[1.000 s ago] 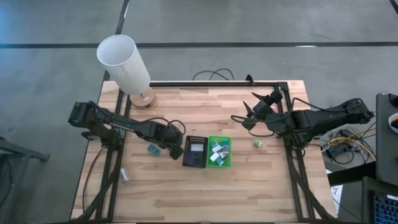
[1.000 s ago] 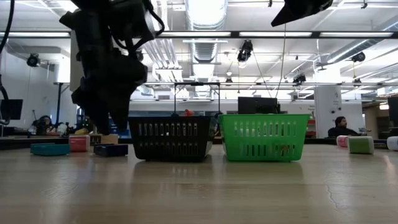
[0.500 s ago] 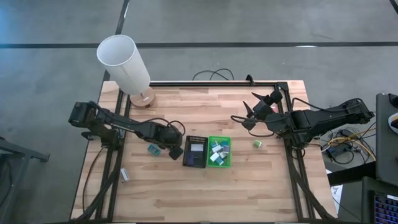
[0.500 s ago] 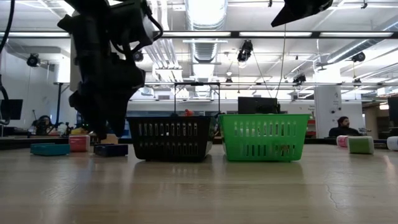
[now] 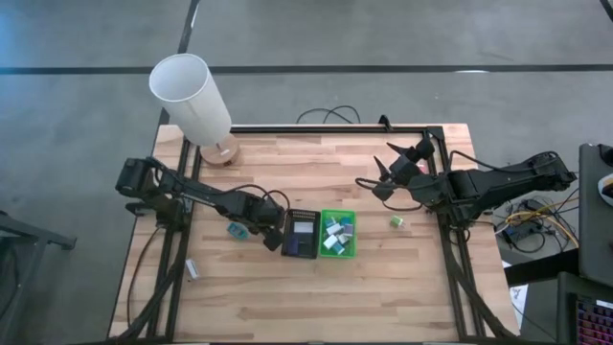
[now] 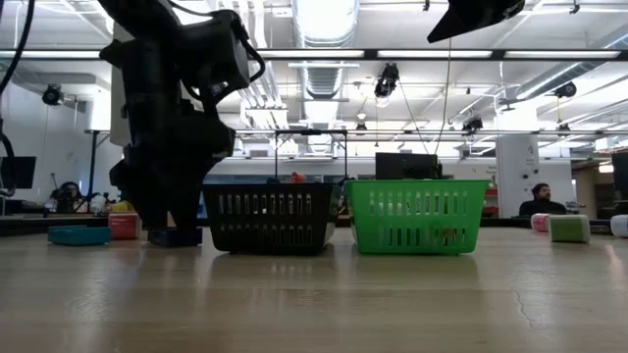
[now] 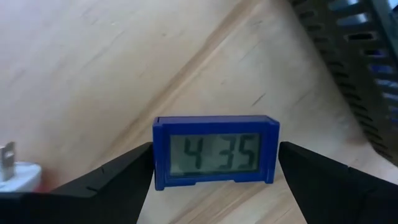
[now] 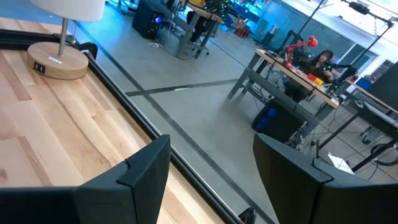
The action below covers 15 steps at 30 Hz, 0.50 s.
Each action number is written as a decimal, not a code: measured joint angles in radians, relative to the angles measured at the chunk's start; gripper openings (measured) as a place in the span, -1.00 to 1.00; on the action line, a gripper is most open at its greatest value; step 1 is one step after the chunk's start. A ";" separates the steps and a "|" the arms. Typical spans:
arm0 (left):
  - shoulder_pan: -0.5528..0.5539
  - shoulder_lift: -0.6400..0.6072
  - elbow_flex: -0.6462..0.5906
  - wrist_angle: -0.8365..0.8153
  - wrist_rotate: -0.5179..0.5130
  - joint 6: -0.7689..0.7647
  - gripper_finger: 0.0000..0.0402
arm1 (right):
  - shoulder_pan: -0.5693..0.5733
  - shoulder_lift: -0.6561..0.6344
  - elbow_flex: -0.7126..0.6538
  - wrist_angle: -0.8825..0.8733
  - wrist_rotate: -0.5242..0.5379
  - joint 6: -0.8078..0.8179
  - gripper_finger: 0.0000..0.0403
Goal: Pick & Place Office items
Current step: Put the dark blue digital clock into the black basket
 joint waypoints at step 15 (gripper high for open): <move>0.000 0.009 0.001 0.006 0.002 0.011 0.72 | 0.001 0.000 0.000 0.002 0.000 -0.001 0.13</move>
